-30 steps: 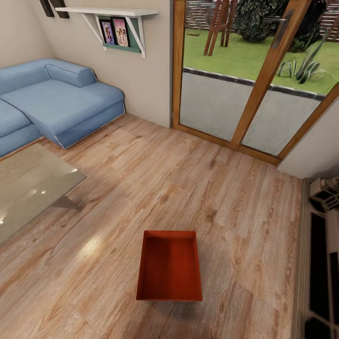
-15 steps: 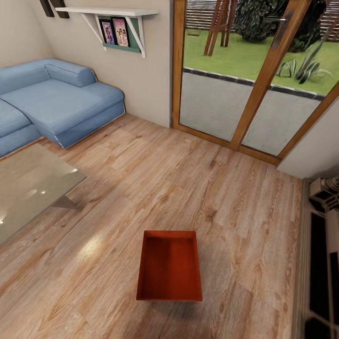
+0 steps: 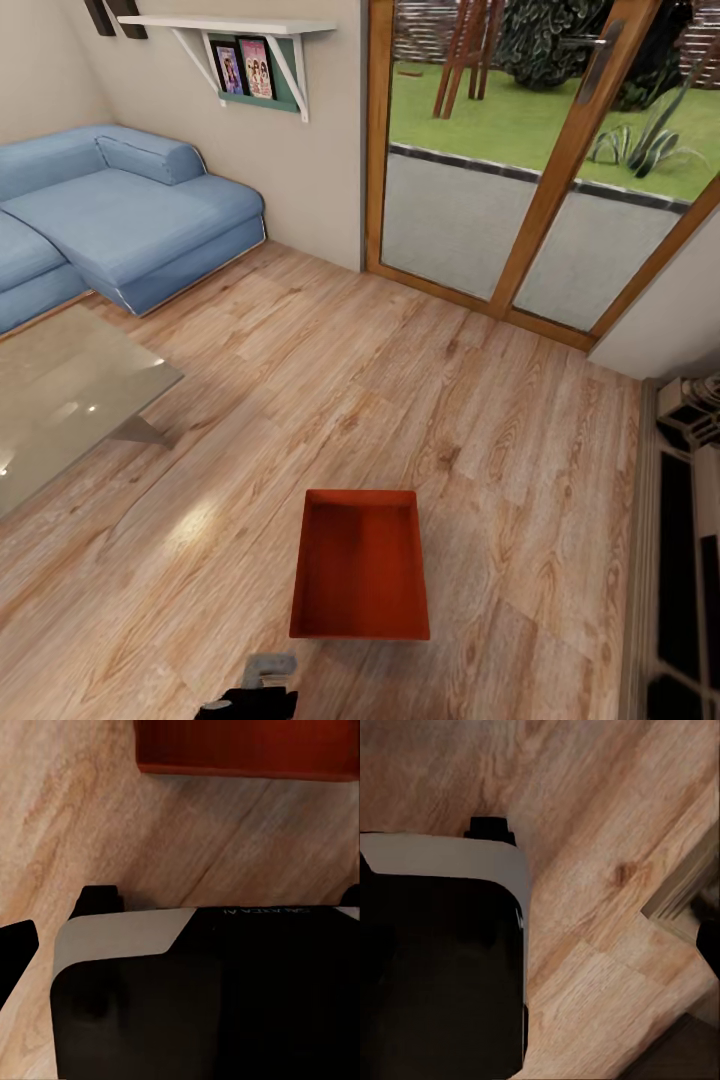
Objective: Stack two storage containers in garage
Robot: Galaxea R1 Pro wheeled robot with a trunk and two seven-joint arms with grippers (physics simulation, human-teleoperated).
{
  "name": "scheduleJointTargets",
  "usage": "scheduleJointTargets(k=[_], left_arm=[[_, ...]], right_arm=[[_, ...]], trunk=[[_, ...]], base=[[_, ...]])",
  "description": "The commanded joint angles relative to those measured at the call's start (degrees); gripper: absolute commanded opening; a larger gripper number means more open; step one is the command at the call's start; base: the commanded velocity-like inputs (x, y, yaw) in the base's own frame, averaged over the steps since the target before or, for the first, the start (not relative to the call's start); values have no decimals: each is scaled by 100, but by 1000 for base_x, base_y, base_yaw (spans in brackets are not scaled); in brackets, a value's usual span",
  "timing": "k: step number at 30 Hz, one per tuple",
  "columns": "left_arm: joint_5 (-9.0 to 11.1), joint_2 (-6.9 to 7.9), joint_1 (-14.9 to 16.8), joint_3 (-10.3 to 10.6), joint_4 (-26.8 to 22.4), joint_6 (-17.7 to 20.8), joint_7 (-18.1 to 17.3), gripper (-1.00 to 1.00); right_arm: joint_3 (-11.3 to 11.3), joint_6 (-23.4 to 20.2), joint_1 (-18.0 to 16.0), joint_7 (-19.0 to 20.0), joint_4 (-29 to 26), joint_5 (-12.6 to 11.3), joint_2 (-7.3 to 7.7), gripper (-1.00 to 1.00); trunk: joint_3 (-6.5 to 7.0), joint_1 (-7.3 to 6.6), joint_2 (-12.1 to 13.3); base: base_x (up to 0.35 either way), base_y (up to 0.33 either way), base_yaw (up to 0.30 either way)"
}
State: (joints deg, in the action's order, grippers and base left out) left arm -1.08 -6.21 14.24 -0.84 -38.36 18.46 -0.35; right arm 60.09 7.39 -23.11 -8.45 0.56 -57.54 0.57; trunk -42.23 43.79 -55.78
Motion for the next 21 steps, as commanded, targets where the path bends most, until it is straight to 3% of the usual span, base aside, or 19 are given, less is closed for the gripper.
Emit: scheduleJointTargets(k=[1, 3, 6, 7, 8, 9, 10, 13, 18, 21], left_arm=[[-20, -43, 22, -7, -45, 68, -3, 100], [-29, -174, 228, 0, -96, 142, 6, 100], [-24, -248, 657, 5, 114, 182, 90, 100], [-32, -261, 854, 8, 310, 184, 171, 100], [-70, -271, 1265, 13, 834, 105, 290, 100], [-78, -272, 1367, 13, 977, 40, 309, 100], [-94, -274, 1651, 14, 1398, -296, 368, 100], [-128, -273, 1882, 17, 1798, -700, 410, 100], [-292, -226, 1981, 14, 1998, -853, 451, 100], [-317, -82, 2002, -4, 1957, -866, 554, 100]], right_arm=[[37, 4, -104, -7, 6, -52, -3, 100], [27, -31, -471, -15, 3, -54, -26, 100], [25, -51, -861, -63, -1, -55, -53, 100], [26, -52, -981, -83, -5, -55, -58, 100], [28, -38, -1143, -106, -32, -54, -63, 100], [28, -32, -1166, -109, -46, -52, -63, 100], [29, -21, -1210, -115, -110, -50, -68, 100], [25, 2, -1242, -125, -187, -51, -77, 100], [21, 26, -1255, -293, -265, -49, -89, 100], [27, 8, -1257, -385, -295, -47, -172, 100]], trunk=[[-5, 0, -3], [-5, 0, -3], [-5, 0, -3], [-5, 0, -3], [-5, 0, -3], [-5, 0, -3], [-5, 0, -3], [-5, 0, -3], [-5, 0, -3], [-5, 0, -3]], base=[[0, 0, 0], [0, 0, 0], [0, 0, 0], [0, 0, 0], [0, 0, 0], [0, 0, 0], [0, 0, 0], [0, 0, 0], [0, 0, 0], [0, 0, 0]])
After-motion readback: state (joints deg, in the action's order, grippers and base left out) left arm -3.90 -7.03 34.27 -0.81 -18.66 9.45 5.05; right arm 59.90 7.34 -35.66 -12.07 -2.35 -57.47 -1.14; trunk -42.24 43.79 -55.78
